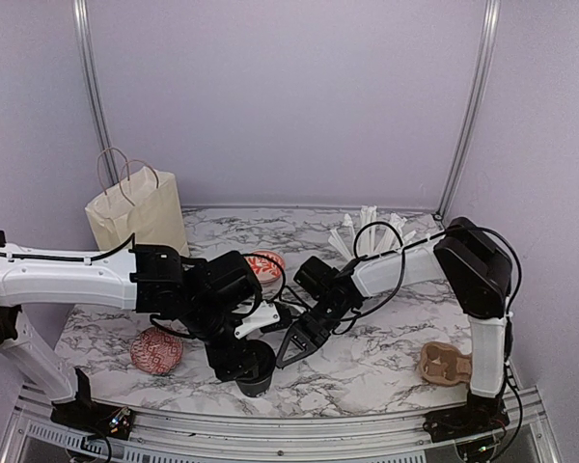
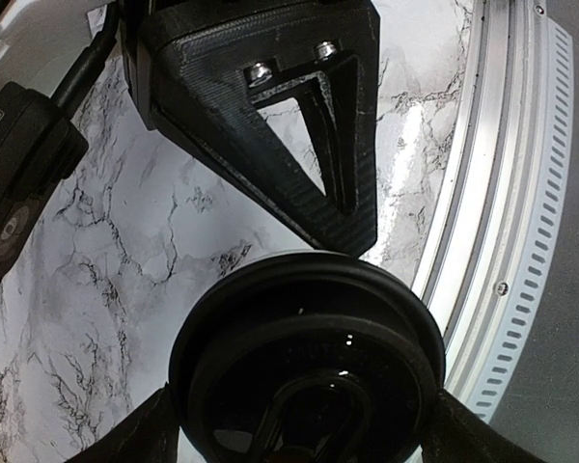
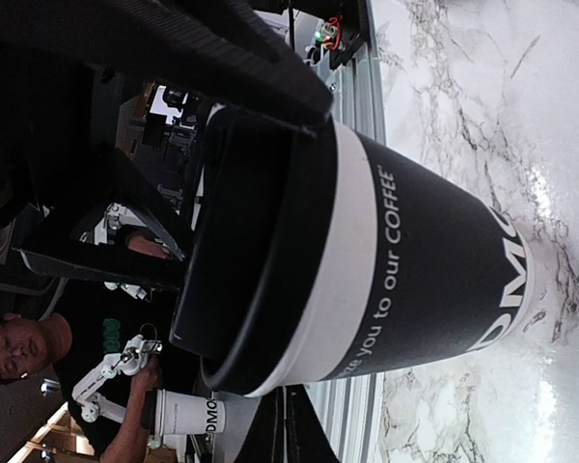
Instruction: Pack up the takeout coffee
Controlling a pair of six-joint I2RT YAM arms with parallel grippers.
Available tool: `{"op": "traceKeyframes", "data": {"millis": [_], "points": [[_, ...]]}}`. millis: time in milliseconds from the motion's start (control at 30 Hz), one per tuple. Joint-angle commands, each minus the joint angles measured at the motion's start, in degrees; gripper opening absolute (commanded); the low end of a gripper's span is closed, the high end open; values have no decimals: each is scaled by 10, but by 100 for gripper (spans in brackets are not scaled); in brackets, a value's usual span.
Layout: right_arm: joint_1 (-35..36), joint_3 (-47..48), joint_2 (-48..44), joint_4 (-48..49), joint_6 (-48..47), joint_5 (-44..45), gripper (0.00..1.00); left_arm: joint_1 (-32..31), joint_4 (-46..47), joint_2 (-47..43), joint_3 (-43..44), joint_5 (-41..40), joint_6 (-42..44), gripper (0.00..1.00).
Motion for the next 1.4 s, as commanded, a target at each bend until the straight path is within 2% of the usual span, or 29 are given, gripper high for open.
{"op": "traceKeyframes", "data": {"millis": [0,233,700,1000,1200,1267,1367], "points": [[-1,35,13,46,19,-18,3,-5,8,42,0,26,12,84],[0,39,12,151,110,-19,3,-6,42,71,4,38,6,83],[42,58,64,230,178,-15,2,-3,86,129,-4,3,11,82],[59,46,90,300,250,5,1,1,139,165,-18,21,7,82],[63,68,97,265,244,27,1,0,146,188,-17,20,6,82],[66,91,103,207,223,55,1,0,135,198,-6,11,8,81],[60,131,100,76,136,112,1,0,59,217,28,-20,13,81]]}}
